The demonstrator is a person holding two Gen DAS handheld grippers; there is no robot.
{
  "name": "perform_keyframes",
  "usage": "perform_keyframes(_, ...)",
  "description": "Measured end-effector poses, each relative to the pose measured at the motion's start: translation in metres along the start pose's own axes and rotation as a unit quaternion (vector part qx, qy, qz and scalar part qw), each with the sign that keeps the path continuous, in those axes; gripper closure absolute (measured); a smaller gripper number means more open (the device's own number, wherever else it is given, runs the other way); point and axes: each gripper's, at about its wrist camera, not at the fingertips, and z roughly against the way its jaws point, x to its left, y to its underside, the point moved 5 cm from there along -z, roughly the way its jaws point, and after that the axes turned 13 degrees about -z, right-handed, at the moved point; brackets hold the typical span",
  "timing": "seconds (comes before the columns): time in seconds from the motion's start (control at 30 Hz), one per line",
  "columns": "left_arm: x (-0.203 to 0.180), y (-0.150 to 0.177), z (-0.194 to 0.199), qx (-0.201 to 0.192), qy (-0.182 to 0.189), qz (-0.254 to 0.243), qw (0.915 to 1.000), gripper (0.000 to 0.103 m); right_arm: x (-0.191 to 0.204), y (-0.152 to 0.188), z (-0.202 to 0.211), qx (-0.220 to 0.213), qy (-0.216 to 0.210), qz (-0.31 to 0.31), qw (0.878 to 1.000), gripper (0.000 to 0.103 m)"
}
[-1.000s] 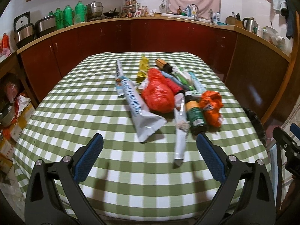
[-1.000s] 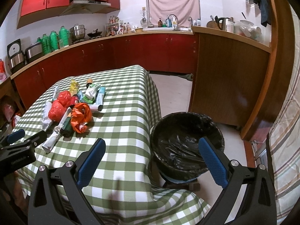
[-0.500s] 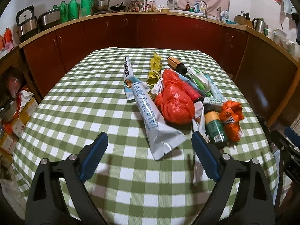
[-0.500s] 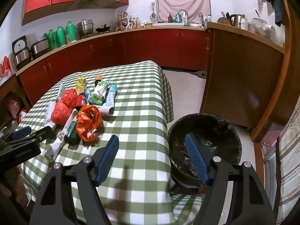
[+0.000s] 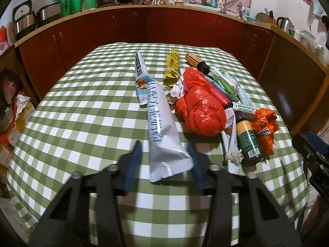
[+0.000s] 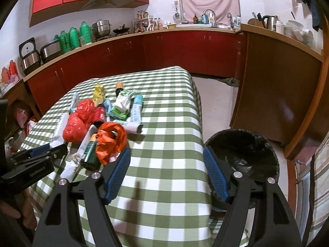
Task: Collect trash
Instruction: 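Grasp white printed tube with left tool while right tool grasps orange bag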
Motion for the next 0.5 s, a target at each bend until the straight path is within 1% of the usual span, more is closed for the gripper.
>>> perform_keyframes(0.1, 0.009, 0.005, 0.002, 0.001, 0.0, 0.0, 1.0, 0.073, 0.01, 0.001, 0.001, 0.0, -0.009, 0.005, 1.0, 0.032)
perform_keyframes(0.23, 0.019, 0.012, 0.007, 0.0, 0.002, 0.007, 1.0, 0.074, 0.025, 0.001, 0.002, 0.0, -0.023, 0.014, 1.0, 0.032)
perform_keyframes(0.5, 0.038, 0.02, 0.016, 0.004, -0.013, 0.008, 0.9999, 0.074, 0.05, -0.001, -0.009, 0.008, -0.04, 0.029, 0.999, 0.032)
